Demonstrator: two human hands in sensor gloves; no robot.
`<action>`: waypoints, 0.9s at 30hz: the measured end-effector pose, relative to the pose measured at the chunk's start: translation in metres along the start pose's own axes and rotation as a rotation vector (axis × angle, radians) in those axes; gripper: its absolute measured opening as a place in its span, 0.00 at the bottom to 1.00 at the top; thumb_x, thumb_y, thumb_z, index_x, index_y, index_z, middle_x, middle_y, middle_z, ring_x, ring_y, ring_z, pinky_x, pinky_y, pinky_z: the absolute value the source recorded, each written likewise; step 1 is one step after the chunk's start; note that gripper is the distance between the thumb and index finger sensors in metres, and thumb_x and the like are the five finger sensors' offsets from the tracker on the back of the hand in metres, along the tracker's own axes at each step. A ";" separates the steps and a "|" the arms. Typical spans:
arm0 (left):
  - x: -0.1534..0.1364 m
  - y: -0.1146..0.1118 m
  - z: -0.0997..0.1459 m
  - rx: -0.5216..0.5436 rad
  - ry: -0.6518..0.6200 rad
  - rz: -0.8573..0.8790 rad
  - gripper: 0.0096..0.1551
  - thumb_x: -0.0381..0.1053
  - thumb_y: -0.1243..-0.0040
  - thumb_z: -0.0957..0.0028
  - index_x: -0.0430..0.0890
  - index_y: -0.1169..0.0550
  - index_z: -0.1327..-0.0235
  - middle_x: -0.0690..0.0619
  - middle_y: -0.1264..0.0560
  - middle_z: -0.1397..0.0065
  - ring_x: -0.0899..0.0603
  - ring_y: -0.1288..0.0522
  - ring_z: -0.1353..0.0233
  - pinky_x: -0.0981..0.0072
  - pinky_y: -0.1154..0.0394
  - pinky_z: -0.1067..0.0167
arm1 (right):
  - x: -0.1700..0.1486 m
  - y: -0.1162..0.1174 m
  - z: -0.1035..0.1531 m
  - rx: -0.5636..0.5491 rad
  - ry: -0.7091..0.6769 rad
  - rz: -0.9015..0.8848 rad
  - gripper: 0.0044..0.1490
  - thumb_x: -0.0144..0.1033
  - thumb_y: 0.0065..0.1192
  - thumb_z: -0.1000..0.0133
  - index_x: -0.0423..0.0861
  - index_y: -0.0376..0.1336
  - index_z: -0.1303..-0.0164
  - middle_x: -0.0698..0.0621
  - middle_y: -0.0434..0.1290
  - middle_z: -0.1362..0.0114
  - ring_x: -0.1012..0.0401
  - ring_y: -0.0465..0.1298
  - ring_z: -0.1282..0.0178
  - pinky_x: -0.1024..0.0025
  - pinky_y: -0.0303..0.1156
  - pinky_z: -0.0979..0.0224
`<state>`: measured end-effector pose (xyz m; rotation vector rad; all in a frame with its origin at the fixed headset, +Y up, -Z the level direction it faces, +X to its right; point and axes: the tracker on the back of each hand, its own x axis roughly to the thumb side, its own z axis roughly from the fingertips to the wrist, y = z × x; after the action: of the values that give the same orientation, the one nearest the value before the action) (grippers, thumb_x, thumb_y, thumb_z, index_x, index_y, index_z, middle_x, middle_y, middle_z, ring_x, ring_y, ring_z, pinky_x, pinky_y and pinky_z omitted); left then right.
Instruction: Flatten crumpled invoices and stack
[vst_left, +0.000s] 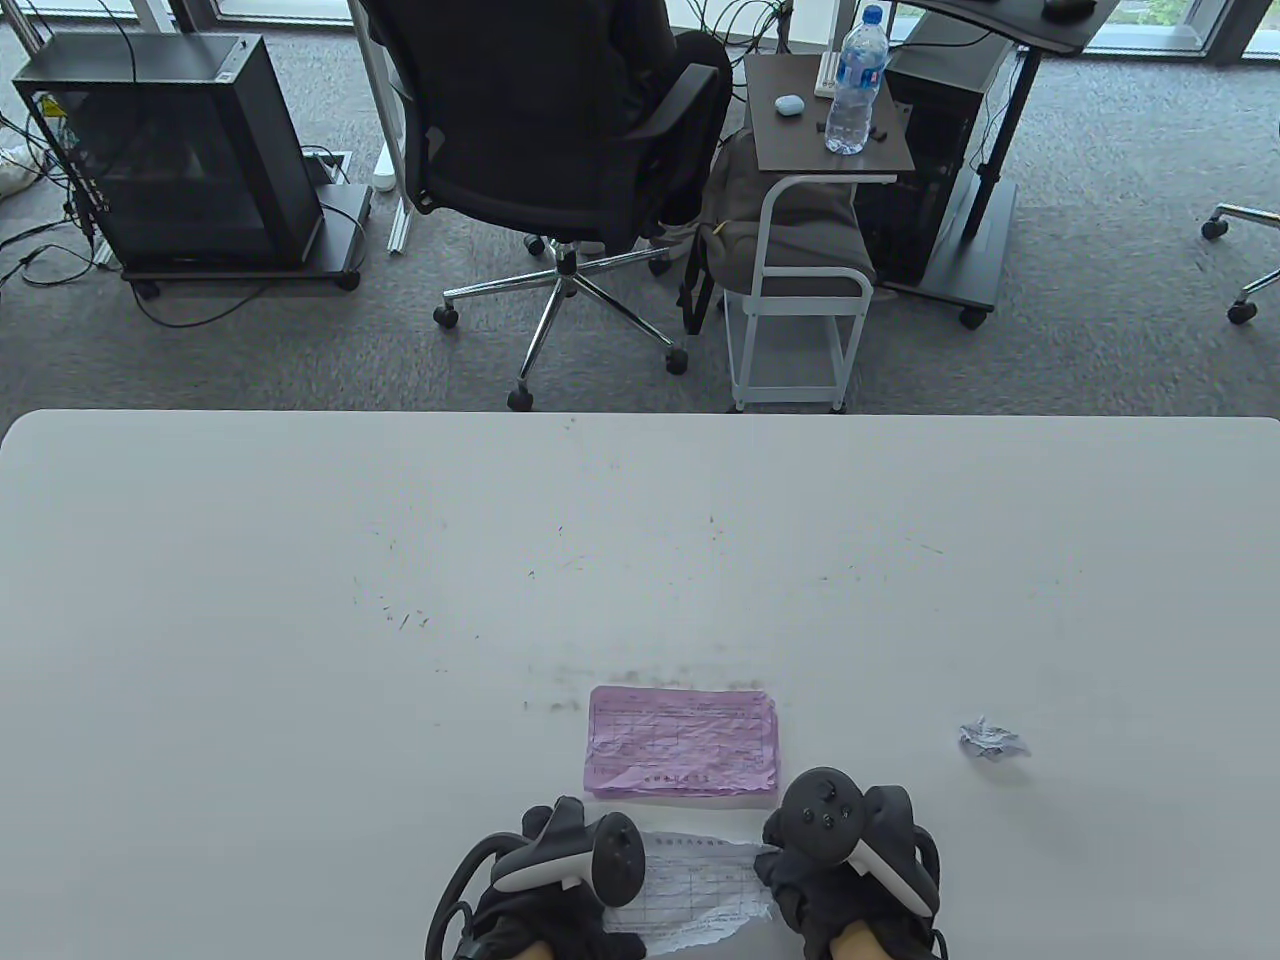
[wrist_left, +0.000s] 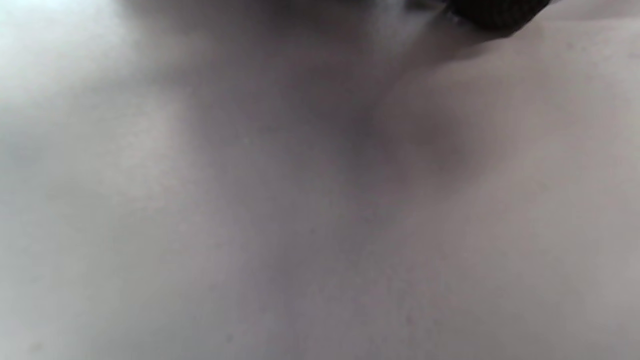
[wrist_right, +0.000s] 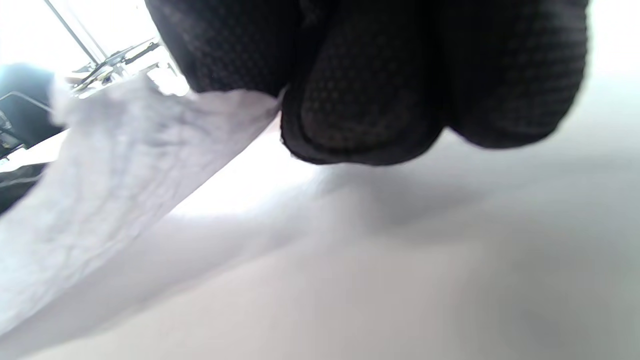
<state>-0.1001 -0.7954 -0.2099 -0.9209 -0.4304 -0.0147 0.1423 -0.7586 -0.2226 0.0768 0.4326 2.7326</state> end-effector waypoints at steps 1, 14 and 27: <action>0.000 0.000 0.000 -0.002 -0.004 0.009 0.59 0.67 0.54 0.41 0.41 0.74 0.30 0.31 0.82 0.33 0.19 0.80 0.32 0.23 0.63 0.38 | -0.002 -0.003 0.001 -0.015 0.028 0.036 0.27 0.34 0.73 0.47 0.38 0.66 0.40 0.41 0.81 0.51 0.56 0.83 0.64 0.59 0.83 0.59; -0.003 0.000 0.000 -0.023 -0.021 0.050 0.59 0.66 0.52 0.40 0.43 0.75 0.32 0.32 0.83 0.35 0.19 0.83 0.34 0.23 0.65 0.40 | 0.081 0.023 0.025 0.140 -0.688 0.166 0.25 0.42 0.64 0.41 0.45 0.64 0.36 0.37 0.61 0.23 0.42 0.67 0.31 0.43 0.73 0.37; -0.002 0.002 -0.001 -0.037 -0.017 0.045 0.60 0.66 0.52 0.40 0.42 0.75 0.32 0.32 0.84 0.35 0.19 0.82 0.35 0.23 0.65 0.40 | 0.083 0.044 0.015 0.455 -0.501 0.350 0.24 0.51 0.59 0.38 0.48 0.67 0.39 0.46 0.65 0.27 0.47 0.67 0.33 0.44 0.73 0.38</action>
<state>-0.1016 -0.7954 -0.2126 -0.9675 -0.4257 0.0265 0.0513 -0.7628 -0.1953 1.0125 0.9444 2.7338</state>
